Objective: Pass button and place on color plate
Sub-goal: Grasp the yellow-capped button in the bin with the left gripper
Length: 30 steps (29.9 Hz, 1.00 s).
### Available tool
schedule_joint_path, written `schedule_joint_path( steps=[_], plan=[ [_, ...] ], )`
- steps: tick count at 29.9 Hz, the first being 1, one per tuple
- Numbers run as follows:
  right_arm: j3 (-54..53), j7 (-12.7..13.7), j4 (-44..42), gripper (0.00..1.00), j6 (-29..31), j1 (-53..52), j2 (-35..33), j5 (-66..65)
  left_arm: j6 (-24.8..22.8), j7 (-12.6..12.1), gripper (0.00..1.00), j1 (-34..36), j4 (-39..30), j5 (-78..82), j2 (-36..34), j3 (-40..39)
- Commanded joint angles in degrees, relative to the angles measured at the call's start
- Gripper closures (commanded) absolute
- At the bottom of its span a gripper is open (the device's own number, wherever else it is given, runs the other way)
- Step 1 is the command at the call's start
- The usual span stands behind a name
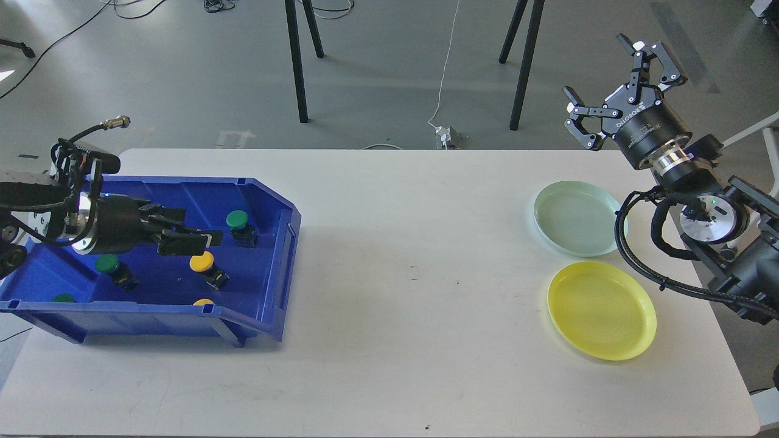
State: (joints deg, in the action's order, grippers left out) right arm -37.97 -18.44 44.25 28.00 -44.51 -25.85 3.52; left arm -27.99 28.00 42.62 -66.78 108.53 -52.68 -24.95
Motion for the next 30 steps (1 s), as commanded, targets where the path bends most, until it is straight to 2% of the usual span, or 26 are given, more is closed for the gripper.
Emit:
schedule_joint_path(
  steps=[1,9,30],
  plan=[
    [-0.3,0.1,0.0,0.00,0.0,0.3,-0.1,0.0,0.0,0.0,0.01,-0.1,1.8,0.9,2.1,0.2],
    [-0.3,0.0,0.0,0.00,0.0,0.6,-0.9,0.0,0.0,0.0,0.01,-0.1,10.5,5.4,7.8,0.2],
    [-0.4,0.0,0.0,0.00,0.0,1.7,-1.0,0.0,0.0,0.0,0.01,-0.8,18.7,4.8,12.6,4.5]
  ],
)
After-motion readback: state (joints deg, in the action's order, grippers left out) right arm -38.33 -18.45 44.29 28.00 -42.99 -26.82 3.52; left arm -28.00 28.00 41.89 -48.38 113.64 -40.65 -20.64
